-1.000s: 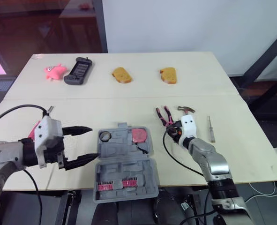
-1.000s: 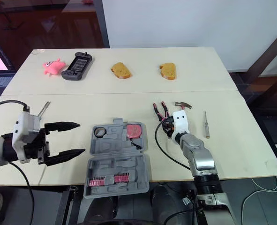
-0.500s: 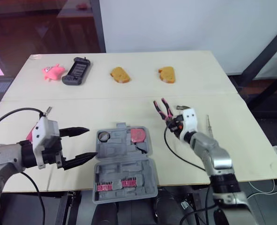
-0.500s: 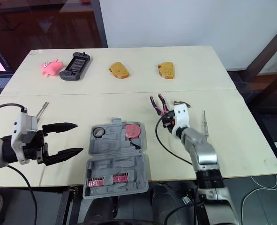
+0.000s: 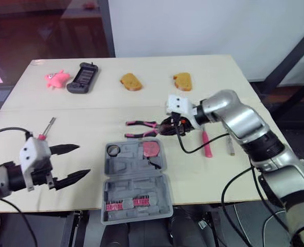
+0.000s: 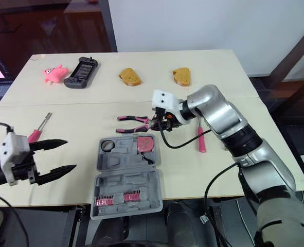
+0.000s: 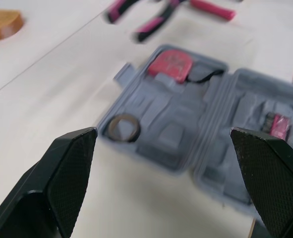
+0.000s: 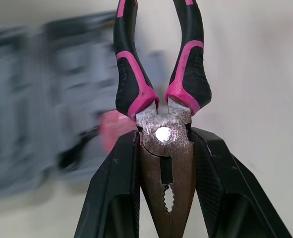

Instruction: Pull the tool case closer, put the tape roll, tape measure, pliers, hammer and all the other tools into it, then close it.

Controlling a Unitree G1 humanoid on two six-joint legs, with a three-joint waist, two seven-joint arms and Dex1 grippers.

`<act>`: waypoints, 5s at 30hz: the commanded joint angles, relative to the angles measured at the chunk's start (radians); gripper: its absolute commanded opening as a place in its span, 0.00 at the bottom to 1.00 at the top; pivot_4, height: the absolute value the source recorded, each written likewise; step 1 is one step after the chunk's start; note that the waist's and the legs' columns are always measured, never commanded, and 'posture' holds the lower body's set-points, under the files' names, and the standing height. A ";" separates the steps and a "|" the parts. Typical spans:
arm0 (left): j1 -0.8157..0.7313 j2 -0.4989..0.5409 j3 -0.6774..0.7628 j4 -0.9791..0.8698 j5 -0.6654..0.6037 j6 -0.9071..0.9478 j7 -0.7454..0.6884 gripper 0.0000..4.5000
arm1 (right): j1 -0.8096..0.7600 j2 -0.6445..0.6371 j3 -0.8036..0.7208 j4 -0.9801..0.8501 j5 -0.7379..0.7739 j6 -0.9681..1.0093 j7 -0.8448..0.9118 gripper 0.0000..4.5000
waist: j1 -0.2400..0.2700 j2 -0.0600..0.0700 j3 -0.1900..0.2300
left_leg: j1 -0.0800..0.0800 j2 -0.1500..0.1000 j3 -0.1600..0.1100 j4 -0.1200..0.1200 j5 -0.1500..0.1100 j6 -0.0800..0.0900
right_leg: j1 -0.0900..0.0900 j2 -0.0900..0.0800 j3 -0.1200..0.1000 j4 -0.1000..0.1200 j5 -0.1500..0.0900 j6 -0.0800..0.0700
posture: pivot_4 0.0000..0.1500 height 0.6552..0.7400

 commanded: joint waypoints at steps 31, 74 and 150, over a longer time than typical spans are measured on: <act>0.260 -0.161 0.179 0.001 0.047 -0.143 0.018 1.00 | 0.076 0.330 0.219 0.091 -0.210 0.084 -0.175 0.21 | -0.008 -0.002 -0.001 | -0.001 0.000 0.000 0.000 0.000 0.000 | -0.002 0.000 -0.001 0.000 0.000 -0.001 | 1.00 1.00; 0.282 -0.198 0.121 0.029 0.075 -0.200 0.037 1.00 | 0.013 0.417 0.230 0.197 -0.287 0.105 -0.083 0.21 | -0.013 -0.002 -0.001 | -0.001 0.000 0.000 -0.001 0.000 0.000 | -0.003 0.000 -0.001 0.000 0.000 -0.001 | 1.00 1.00; 0.043 0.077 -0.089 0.251 0.215 -0.071 -0.019 1.00 | 0.385 0.115 -0.266 -0.057 0.031 -0.357 -0.015 0.02 | 0.011 -0.006 -0.013 | 0.001 0.000 -0.001 -0.006 0.000 -0.001 | -0.001 0.000 -0.002 0.000 -0.004 -0.007 | 1.00 1.00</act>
